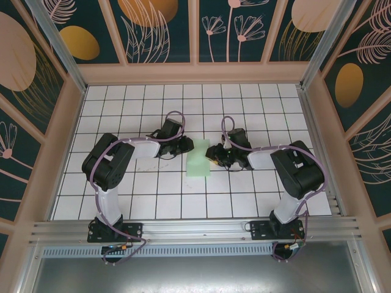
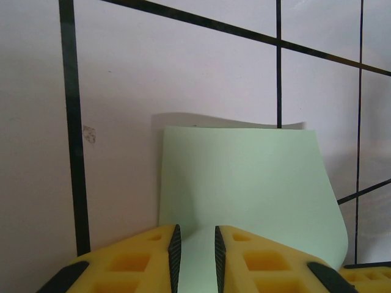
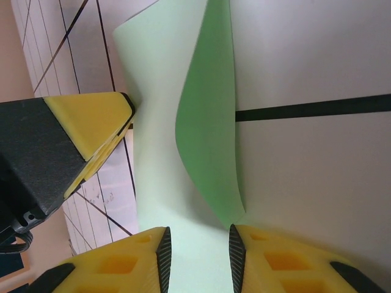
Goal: Fold a paper plane with a square sheet of paper (pick it up from the middle)
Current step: Third fold the triangle at the center of the table.
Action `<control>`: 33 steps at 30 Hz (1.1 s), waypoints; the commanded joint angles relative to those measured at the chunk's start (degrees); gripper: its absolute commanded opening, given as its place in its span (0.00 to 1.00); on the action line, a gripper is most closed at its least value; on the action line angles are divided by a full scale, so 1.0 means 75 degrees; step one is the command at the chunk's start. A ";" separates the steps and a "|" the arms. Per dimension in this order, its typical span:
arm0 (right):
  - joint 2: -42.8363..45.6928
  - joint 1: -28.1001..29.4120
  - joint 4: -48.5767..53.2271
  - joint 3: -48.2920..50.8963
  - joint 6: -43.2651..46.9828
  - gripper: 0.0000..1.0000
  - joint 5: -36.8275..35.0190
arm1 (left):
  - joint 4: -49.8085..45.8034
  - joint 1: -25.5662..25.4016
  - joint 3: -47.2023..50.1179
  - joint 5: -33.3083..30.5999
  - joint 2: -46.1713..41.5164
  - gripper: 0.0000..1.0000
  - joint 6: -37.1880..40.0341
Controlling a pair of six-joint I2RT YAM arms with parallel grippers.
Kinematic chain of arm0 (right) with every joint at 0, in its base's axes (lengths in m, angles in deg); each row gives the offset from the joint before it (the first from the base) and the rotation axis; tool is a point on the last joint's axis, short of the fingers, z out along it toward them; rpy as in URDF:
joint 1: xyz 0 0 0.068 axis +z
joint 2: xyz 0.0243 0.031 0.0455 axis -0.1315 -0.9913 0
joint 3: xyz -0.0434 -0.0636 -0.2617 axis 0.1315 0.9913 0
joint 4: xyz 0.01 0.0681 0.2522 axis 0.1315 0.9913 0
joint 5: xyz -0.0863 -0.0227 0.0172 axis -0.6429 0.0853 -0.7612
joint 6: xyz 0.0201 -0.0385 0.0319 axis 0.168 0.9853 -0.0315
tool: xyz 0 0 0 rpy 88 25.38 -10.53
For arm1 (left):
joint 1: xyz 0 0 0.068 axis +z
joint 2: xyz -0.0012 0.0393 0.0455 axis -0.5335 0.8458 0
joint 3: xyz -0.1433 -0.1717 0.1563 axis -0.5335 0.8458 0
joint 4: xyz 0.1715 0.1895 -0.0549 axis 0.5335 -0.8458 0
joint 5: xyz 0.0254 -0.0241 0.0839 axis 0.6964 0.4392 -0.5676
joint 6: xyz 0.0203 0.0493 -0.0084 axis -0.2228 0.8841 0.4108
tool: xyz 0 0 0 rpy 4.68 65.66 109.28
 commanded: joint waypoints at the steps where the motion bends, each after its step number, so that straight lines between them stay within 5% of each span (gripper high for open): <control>1: -0.0069 0.0002 -0.0130 -0.0309 0.0183 0.35 0.0075 | 0.0001 0.0057 0.0118 0.0095 -0.0049 0.26 0.0095; 33: -0.0783 -0.0264 0.1354 -0.1682 0.1636 0.48 -0.0664 | -0.0050 0.0058 0.0115 0.0095 -0.0048 0.26 0.0078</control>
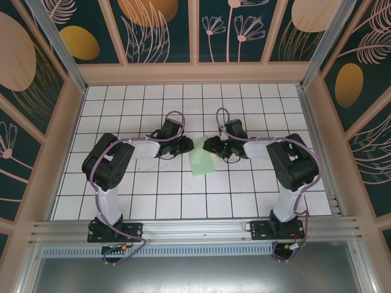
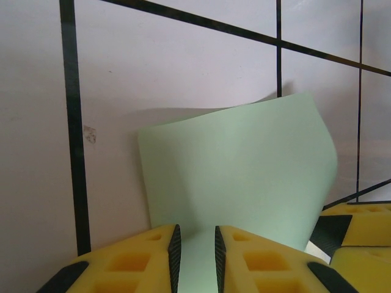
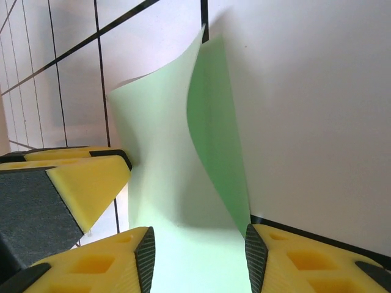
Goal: Fold a paper plane with a square sheet of paper (pick it up from the middle)
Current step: Third fold the triangle at the center of the table.
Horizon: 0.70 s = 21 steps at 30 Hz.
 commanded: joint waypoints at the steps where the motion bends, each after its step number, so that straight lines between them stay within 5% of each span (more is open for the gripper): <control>1: -0.0069 -0.0091 0.0219 -0.0294 0.0299 0.48 -0.0254 | -0.0065 0.0060 0.0101 0.0102 -0.0053 0.26 0.0086; 21: 0.0192 -0.0096 -0.0349 0.0457 -0.0577 0.40 0.0647 | -0.0072 0.0057 0.0050 0.0177 -0.0322 0.27 0.0357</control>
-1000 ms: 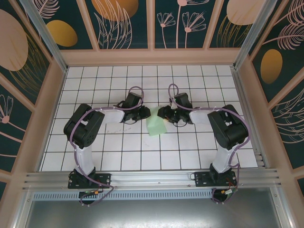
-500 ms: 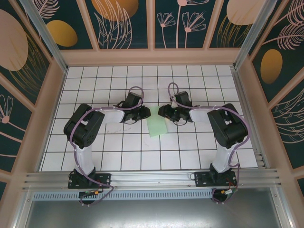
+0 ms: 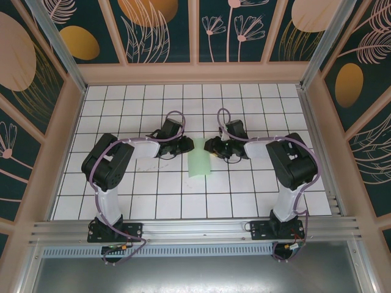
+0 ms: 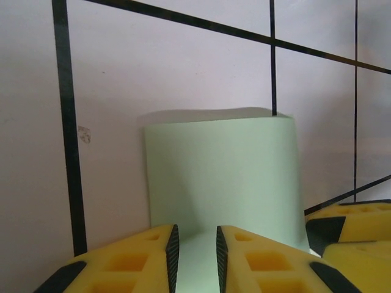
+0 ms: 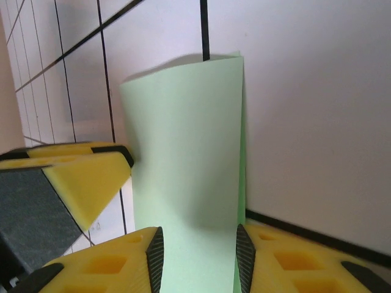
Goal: Fold a paper plane with a square sheet of paper (pick it up from the middle)
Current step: Third fold the triangle at the center of the table.
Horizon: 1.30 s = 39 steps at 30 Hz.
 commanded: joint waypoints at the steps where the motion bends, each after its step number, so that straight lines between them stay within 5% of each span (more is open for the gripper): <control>1: 0.0308 -0.0015 -0.0042 0.0306 -0.0371 0.40 0.0172 | -0.0078 0.0052 0.0047 0.0151 -0.0271 0.28 0.0246; 11: 0.0469 0.0088 -0.1322 0.0866 -0.1342 0.42 0.0665 | 0.0004 0.0056 0.0124 0.0186 -0.0273 0.28 0.0141; 16: 0.0155 0.0110 -0.0872 0.0481 -0.1088 0.33 0.0534 | 0.0129 0.0051 0.0149 0.0436 -0.0479 0.32 0.0231; 25: -0.0104 0.0138 -0.0755 0.0387 -0.1211 0.14 0.0475 | 0.0434 -0.0047 0.1609 0.0345 -0.3076 0.53 0.0989; 31: 0.0134 0.0205 -0.0620 0.0450 -0.1523 0.09 0.0266 | -0.0100 -0.1462 0.2557 -0.1071 -0.4333 0.56 0.2289; 39: 0.0155 0.0258 -0.0592 0.0514 -0.1620 0.09 0.0264 | -0.0570 -0.3316 0.2213 -0.2698 -0.3460 0.59 0.3231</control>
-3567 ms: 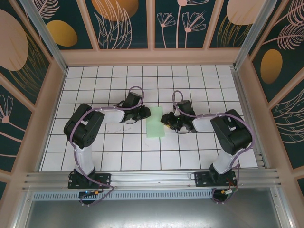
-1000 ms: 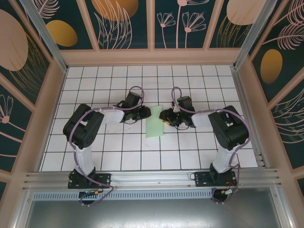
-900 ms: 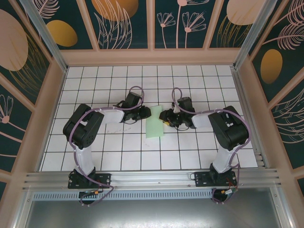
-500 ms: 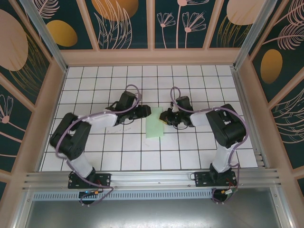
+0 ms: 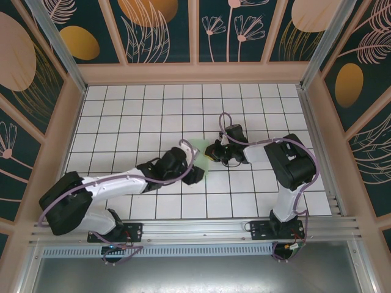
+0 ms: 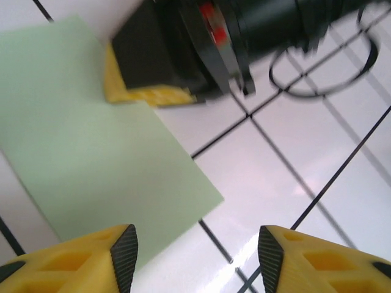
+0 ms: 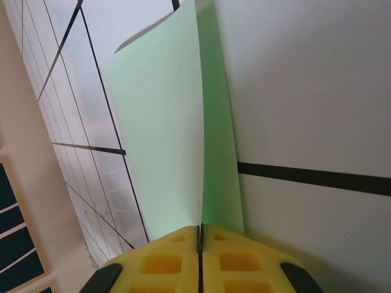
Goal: Fold a paper plane with a square sheet of paper (pick it up from the middle)
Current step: Third fold the triangle at the center of the table.
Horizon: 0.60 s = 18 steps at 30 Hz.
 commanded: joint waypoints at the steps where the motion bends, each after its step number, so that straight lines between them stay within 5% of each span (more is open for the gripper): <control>1: 0.0206 0.0080 0.0085 0.0064 -0.0093 0.09 -0.0091 | -0.0296 -0.0439 -0.0398 -0.0980 0.0560 0.59 0.0679; 13: 0.0148 0.0095 0.0324 -0.0071 -0.0017 0.10 -0.0094 | -0.0709 -0.1311 -0.1391 -0.2319 0.2200 0.61 0.1320; 18: 0.0132 0.0091 0.0405 -0.0106 0.0038 0.11 -0.0094 | -0.0751 -0.1330 -0.1382 -0.3179 0.2203 0.52 0.1316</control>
